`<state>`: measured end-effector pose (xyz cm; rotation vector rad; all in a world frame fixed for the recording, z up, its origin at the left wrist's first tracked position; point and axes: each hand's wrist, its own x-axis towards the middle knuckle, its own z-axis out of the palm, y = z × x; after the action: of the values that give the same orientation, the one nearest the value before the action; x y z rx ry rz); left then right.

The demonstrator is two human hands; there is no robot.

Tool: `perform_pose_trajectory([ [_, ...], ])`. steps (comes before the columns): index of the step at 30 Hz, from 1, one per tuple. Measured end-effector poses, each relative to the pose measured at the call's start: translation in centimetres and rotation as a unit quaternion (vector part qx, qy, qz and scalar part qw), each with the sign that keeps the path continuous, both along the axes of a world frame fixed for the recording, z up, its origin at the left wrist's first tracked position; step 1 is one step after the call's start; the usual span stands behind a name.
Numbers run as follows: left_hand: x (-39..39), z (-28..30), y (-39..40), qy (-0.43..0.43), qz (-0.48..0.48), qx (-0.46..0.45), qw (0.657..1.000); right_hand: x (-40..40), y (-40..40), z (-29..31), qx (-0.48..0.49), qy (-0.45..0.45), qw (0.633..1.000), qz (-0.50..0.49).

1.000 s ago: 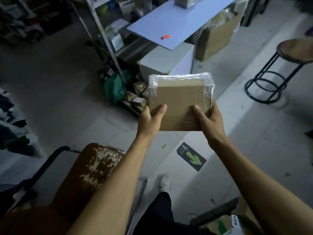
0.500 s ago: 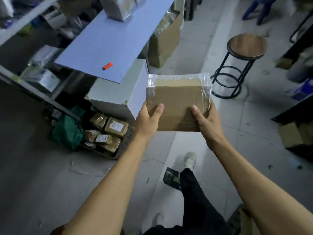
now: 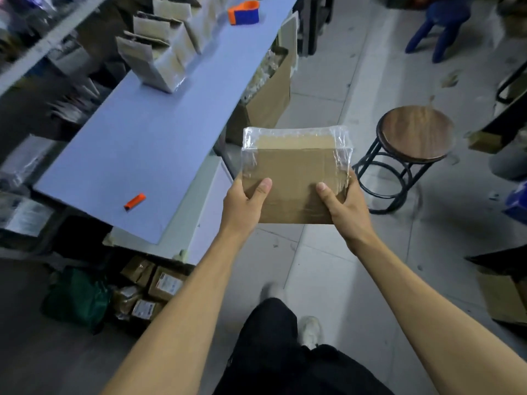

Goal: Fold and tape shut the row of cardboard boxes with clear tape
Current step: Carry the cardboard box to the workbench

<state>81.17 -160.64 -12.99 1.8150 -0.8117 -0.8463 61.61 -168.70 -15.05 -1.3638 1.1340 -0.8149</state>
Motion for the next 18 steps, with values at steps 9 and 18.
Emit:
perform_pose_trajectory([
  [9,8.6,-1.9,-23.3,0.009,-0.019,-0.014,1.000,8.5,-22.8,-0.6,-0.006,0.052,0.999,-0.011],
  [18,16.5,-1.3,-43.4,0.041,-0.021,-0.022,0.999,15.5,-41.8,0.4,0.001,0.103,0.994,-0.024],
])
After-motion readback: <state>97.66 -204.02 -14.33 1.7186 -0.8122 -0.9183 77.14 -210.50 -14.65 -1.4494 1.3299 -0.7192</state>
